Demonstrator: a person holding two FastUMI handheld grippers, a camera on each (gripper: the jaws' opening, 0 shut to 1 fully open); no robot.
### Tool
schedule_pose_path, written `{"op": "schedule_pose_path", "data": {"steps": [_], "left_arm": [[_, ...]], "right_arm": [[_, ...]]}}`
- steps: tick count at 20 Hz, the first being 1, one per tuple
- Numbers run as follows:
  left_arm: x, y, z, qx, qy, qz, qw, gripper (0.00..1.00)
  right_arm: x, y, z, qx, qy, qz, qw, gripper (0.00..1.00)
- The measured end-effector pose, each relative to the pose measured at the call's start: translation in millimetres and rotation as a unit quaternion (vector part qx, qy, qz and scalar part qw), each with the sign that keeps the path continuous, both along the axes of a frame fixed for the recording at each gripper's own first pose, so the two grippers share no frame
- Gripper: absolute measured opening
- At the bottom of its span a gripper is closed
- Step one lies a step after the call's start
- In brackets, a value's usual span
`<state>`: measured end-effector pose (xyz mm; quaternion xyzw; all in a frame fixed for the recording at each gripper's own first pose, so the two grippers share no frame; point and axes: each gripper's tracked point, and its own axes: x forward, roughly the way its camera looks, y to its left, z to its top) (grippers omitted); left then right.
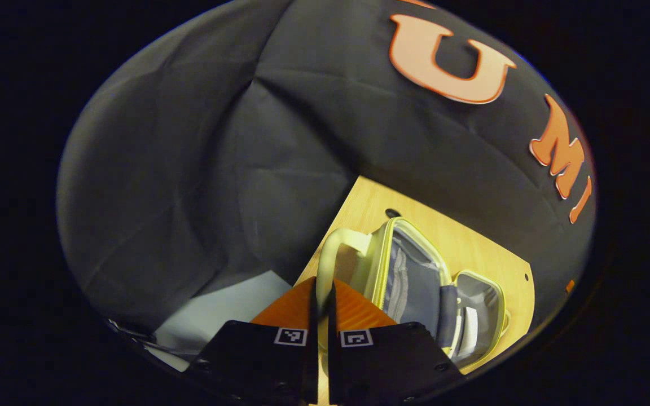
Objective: First open the suitcase, pack the skin care products into it, and then close the suitcase.
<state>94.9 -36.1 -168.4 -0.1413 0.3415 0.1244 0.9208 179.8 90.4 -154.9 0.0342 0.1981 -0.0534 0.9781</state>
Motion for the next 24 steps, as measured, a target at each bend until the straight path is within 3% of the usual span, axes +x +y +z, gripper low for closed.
{"op": "schedule_pose_path", "data": {"steps": [4, 9, 17, 20, 24], "left_arm": [[-4, -43, 62, 0.037, -0.044, -0.015, 0.998, 0.07], [-10, -117, 120, 0.046, -0.096, -0.035, 0.994, 0.07], [-31, -210, 156, 0.095, -0.115, -0.067, 0.987, 0.07], [-32, -253, 161, 0.129, -0.113, -0.100, 0.980, 0.07], [-22, -314, 157, 0.135, -0.115, -0.145, 0.973, 0.07]], "right_arm": [[8, -8, 16, -0.018, -0.034, 0.024, 0.999, 0.92], [11, -23, 26, -0.028, -0.060, 0.048, 0.997, 0.93], [2, -61, 31, -0.021, -0.076, 0.060, 0.995, 0.93], [-5, -75, 24, -0.012, -0.068, 0.059, 0.996, 0.93], [-24, -84, 16, -0.008, -0.055, 0.057, 0.997, 0.93]]}}
